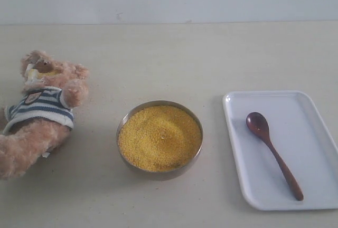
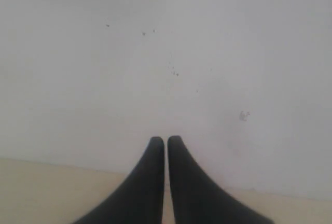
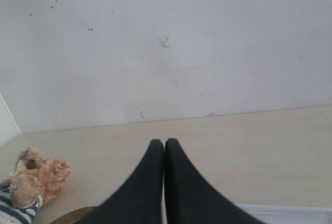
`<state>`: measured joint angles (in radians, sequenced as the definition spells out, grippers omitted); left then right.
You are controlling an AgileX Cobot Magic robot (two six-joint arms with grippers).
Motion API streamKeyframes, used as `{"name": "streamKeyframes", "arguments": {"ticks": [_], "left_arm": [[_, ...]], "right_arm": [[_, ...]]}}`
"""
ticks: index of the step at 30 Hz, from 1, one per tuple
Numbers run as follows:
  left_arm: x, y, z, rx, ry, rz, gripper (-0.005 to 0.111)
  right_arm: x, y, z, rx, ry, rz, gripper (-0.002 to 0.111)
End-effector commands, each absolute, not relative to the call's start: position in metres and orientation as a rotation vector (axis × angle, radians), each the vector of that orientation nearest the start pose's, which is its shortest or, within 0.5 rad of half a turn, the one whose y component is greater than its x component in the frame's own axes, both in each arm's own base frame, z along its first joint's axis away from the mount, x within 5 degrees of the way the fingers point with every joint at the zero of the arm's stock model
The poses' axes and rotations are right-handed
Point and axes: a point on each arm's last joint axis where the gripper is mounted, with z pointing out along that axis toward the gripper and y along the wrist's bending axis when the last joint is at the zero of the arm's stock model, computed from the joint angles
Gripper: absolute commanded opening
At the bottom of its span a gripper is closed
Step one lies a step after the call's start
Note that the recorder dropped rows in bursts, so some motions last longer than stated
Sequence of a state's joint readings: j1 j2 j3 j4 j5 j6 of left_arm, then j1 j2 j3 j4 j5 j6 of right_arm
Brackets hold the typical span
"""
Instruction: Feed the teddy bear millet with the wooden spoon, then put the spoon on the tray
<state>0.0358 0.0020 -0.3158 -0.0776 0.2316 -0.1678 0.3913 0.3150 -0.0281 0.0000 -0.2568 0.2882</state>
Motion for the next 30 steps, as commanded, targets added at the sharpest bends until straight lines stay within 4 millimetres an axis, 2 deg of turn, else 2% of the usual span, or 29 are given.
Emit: {"name": "streamKeyframes", "arguments": {"ticks": [1,5,8,11,30], "left_arm": [[0.044,-0.002,0.253,-0.199,1.522,-0.177,0.004],[0.053,0.002,0.212,-0.307,1.627,-0.165,0.004],[0.055,0.002,0.191,-0.331,1.705,-0.162,0.004],[0.055,0.001,0.186,-0.315,1.76,-0.153,0.004],[0.055,0.001,0.186,-0.308,1.762,-0.145,0.004]], "right_arm": [[0.078,0.032,0.223,-0.084,1.535,0.533,0.0],[0.078,0.032,0.223,-0.084,1.535,0.533,0.0],[0.078,0.032,0.223,-0.084,1.533,0.534,0.0],[0.078,0.032,0.223,-0.084,1.533,0.534,0.0],[0.078,0.032,0.223,-0.084,1.535,0.533,0.0]]}}
